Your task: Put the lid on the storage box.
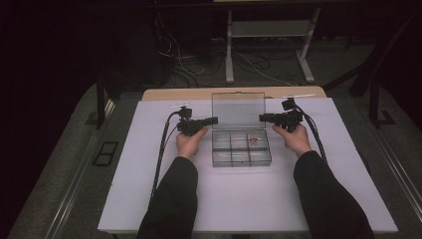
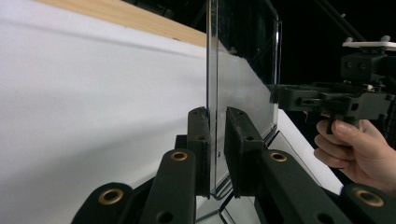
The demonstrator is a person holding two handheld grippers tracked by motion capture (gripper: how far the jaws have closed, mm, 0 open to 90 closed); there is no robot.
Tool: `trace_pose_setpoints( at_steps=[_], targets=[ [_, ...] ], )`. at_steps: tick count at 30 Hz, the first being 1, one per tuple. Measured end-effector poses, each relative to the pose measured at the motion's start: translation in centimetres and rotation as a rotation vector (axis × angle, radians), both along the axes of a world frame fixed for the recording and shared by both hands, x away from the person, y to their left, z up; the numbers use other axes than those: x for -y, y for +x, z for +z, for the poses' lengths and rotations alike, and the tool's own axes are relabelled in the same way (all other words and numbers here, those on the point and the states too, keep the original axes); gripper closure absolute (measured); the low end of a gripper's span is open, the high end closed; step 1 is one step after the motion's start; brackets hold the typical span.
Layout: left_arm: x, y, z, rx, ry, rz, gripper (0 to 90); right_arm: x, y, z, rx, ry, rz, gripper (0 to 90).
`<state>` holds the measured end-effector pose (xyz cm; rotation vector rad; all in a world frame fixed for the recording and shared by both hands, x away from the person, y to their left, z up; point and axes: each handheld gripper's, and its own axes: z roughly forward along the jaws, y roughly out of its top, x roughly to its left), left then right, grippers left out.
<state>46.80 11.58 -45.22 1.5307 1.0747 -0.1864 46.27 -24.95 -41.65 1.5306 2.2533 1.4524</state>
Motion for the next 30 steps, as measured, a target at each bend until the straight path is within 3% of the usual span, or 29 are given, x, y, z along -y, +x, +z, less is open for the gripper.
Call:
trace_pose_setpoints(
  at_steps=[3,8,17,22,24,30],
  targets=[
    [0.0,0.0,0.0,0.002,0.005,0.0,79.2,0.1,0.1,-0.2,-0.007,-0.001,0.006,73.5],
    [0.0,-0.2,0.0,0.007,0.013,-0.001,79.0,0.1,-0.1,0.1,0.01,-0.047,0.029,79.4],
    [0.3,-0.5,0.7,0.053,0.089,-0.009,76.6,0.4,-0.4,0.5,0.054,-0.076,0.054,84.7],
    [0.4,-0.5,0.8,0.074,0.069,-0.001,71.3,0.6,-0.3,0.3,0.046,-0.057,0.054,85.3],
    [0.3,-0.4,1.0,0.088,0.041,0.019,68.3,0.6,-0.3,0.3,0.044,-0.053,0.053,85.3],
    [-0.1,-0.1,1.9,0.13,0.027,0.071,67.2,0.5,-0.4,0.4,0.046,-0.058,0.051,85.2]
  ],
)
